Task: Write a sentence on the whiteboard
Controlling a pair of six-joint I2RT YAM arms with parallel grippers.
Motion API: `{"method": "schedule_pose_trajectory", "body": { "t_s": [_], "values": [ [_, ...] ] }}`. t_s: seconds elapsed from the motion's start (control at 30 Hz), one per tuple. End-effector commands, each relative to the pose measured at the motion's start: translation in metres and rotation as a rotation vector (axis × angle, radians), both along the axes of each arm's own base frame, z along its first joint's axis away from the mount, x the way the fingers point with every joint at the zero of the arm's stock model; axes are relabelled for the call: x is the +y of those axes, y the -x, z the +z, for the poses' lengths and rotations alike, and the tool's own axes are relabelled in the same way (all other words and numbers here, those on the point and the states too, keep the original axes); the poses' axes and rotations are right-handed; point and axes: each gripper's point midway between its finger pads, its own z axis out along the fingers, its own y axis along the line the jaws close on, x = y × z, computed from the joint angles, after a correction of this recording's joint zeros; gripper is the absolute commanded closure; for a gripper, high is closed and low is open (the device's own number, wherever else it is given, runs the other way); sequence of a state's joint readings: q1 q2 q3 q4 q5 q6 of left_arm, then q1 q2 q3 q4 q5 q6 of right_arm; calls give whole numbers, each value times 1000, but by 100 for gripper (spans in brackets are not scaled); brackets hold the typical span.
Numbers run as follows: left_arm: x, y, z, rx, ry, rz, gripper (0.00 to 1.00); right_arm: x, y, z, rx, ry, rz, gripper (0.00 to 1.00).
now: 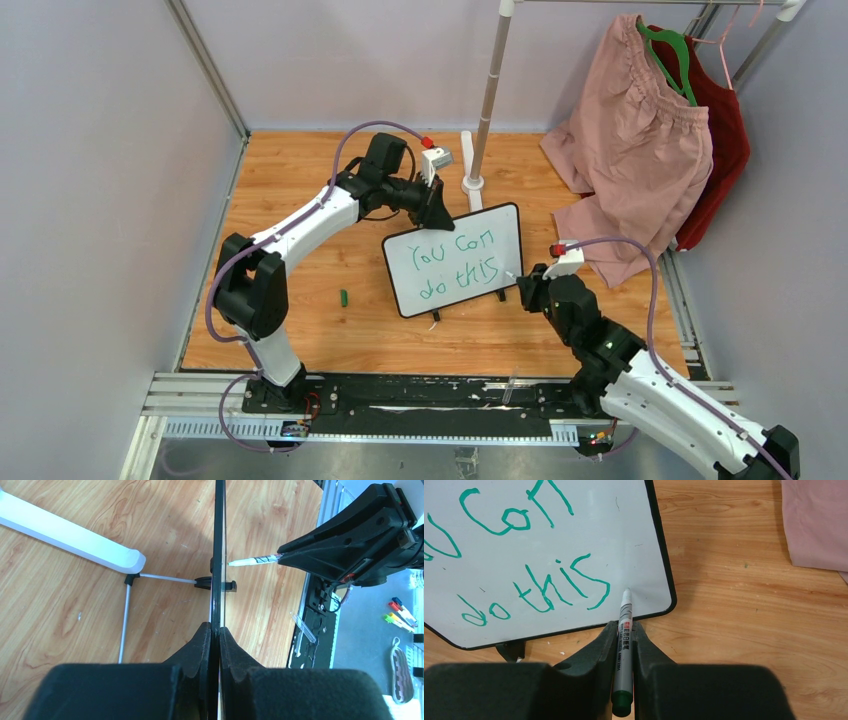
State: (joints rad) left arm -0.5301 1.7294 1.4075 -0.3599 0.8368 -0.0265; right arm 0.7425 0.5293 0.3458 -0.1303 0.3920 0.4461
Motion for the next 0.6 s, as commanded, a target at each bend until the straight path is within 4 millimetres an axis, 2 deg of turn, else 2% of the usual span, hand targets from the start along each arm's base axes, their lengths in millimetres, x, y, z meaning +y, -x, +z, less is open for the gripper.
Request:
{"method": "schedule_pose_trajectory", "body": {
  "t_s": [0.0,0.57],
  "values": [
    [-1,10,5,-5,1,-7,100,-1,-4,-2,-8,-11,-12,100],
    [-1,12,7,-4,11,-9,100,-3,-7,-7,0,4,-26,100]
  ]
}}
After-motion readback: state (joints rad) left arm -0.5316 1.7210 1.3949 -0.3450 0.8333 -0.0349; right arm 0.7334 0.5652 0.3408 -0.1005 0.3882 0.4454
